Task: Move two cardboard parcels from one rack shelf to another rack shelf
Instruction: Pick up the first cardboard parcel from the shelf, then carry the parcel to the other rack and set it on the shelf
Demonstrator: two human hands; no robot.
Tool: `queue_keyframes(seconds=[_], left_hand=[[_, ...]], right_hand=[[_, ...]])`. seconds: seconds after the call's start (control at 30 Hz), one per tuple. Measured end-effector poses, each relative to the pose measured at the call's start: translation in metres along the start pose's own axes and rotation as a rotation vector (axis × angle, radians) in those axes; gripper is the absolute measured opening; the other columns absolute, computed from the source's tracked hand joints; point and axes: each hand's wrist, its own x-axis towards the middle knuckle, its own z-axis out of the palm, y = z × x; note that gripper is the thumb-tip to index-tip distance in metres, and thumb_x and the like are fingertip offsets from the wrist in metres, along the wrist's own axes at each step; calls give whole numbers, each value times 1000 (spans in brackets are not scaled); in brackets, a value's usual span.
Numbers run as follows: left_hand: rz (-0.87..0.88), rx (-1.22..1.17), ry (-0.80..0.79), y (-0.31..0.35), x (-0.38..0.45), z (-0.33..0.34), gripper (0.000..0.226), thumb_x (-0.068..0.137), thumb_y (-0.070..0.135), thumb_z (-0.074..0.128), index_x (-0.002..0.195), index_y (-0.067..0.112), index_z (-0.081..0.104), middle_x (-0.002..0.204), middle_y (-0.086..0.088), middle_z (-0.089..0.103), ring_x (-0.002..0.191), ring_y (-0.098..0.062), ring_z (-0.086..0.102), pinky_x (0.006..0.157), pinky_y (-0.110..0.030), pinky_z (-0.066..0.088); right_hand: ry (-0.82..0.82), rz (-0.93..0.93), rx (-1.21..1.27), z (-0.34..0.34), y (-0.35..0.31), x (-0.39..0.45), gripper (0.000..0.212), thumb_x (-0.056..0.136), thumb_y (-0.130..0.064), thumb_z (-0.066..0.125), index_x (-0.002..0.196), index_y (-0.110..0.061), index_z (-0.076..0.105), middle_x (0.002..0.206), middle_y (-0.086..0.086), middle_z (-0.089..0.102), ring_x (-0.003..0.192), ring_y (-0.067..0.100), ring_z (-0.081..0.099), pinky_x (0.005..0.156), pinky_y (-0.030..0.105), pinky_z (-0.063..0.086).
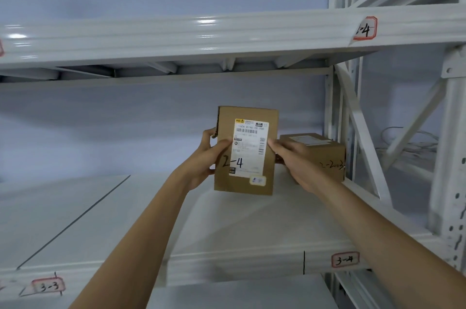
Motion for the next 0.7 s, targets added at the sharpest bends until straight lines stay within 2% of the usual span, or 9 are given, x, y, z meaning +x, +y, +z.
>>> queue_keyframes(seconds=[0.1, 0.17, 0.23, 0.3, 0.33, 0.4, 0.47, 0.6, 0.7], left_hand=[[24, -5, -18, 2, -6, 3, 51, 99, 50, 53, 142, 46, 26, 129, -2, 66, 117, -29, 63, 108, -54, 46], [39, -10, -18, 2, -11, 5, 51, 99, 52, 52, 143, 49, 26, 138, -4, 59, 122, -32, 60, 111, -56, 43], [60, -18, -9, 1, -15, 8, 51, 98, 54, 52, 142, 51, 27, 140, -2, 57, 124, -32, 58, 113, -56, 40], [87, -64, 33, -1, -18, 12, 47, 98, 55, 51, 140, 47, 32, 136, -2, 60, 123, -33, 60, 111, -53, 43], [95, -106, 70, -1, -19, 15, 44, 99, 54, 50, 139, 44, 36, 130, -2, 64, 119, -32, 63, 105, -49, 50], [117, -166, 130, -1, -24, 21, 41, 101, 52, 46, 139, 38, 38, 115, -1, 71, 100, -24, 70, 81, -37, 58], [142, -176, 159, -2, -30, 25, 40, 101, 51, 46, 139, 40, 37, 110, 2, 74, 89, -17, 73, 70, -31, 58], [147, -191, 136, -8, -37, 23, 43, 101, 46, 51, 140, 45, 34, 107, 2, 78, 100, -21, 74, 85, -40, 59], [149, -199, 118, -11, -41, 18, 41, 101, 41, 53, 137, 50, 35, 93, 11, 80, 100, -17, 73, 83, -35, 58]], right_hand=[[47, -5, 82, -2, 1, -6, 24, 98, -42, 63, 110, -26, 76, 111, -7, 80, 112, 16, 71, 109, 43, 47], [58, 35, 150, -5, -1, -11, 28, 96, -48, 63, 112, -27, 71, 115, -5, 77, 115, 18, 68, 109, 44, 46], [50, 58, 191, -6, -3, -16, 32, 96, -51, 62, 114, -24, 65, 113, -2, 75, 112, 22, 68, 98, 40, 51], [31, 40, 190, -5, -3, -20, 31, 96, -50, 61, 115, -25, 65, 111, -2, 76, 108, 23, 70, 87, 35, 54], [27, 26, 183, -4, -3, -23, 32, 96, -50, 61, 117, -26, 66, 112, -2, 76, 109, 23, 71, 85, 34, 54], [34, -5, 180, 0, -3, -27, 34, 97, -49, 60, 123, -28, 64, 117, -2, 75, 110, 22, 70, 86, 33, 53], [49, -24, 183, 2, -6, -31, 39, 97, -50, 59, 129, -28, 63, 120, -1, 74, 112, 21, 70, 94, 36, 54], [5, -28, 121, 2, -13, -41, 50, 99, -52, 54, 126, -13, 68, 117, 1, 78, 111, 19, 72, 104, 39, 51], [-8, -20, 108, 4, -20, -48, 39, 99, -50, 54, 116, -21, 75, 114, -2, 79, 112, 19, 72, 109, 42, 47]])
